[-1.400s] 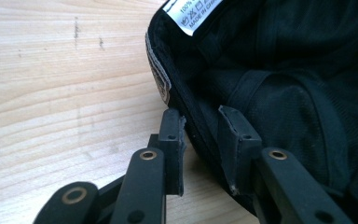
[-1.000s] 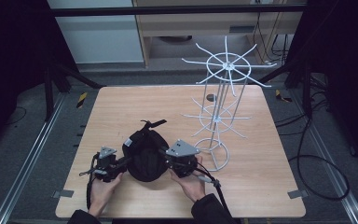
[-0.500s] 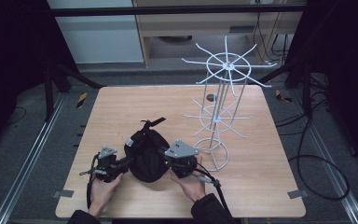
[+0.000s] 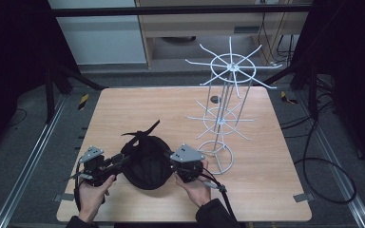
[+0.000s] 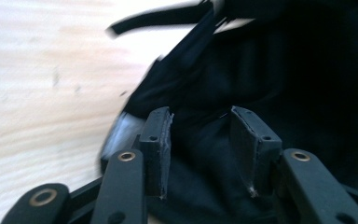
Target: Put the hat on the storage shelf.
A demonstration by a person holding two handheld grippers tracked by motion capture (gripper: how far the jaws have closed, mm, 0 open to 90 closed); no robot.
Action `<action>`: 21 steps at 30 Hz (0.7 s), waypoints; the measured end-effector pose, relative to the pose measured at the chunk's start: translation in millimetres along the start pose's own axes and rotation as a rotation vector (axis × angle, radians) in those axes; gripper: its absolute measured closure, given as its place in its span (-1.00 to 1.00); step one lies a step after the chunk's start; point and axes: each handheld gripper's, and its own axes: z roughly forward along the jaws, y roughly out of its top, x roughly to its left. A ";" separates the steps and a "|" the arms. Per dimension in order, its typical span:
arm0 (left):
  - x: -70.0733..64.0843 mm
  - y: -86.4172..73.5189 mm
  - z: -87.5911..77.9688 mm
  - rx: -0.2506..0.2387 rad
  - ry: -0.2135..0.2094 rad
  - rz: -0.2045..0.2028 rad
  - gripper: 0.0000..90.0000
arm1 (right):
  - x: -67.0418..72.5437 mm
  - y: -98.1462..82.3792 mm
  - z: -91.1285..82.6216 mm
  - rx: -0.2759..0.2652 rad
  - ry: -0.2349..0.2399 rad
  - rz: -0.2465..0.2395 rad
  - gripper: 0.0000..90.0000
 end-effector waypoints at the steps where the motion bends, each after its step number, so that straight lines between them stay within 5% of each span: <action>1: -4.3 2.3 -1.2 -0.010 -0.014 0.005 0.26 | 0.6 -0.7 0.0 0.002 -0.002 -0.004 0.88; 7: -25.1 17.3 -1.5 -0.043 -0.073 0.005 0.14 | 0.8 -5.5 -0.6 0.001 0.005 0.003 0.88; 21: -56.0 38.0 25.6 -0.039 -0.076 0.006 -0.03 | 7.3 -6.9 2.6 0.002 0.022 -0.006 0.88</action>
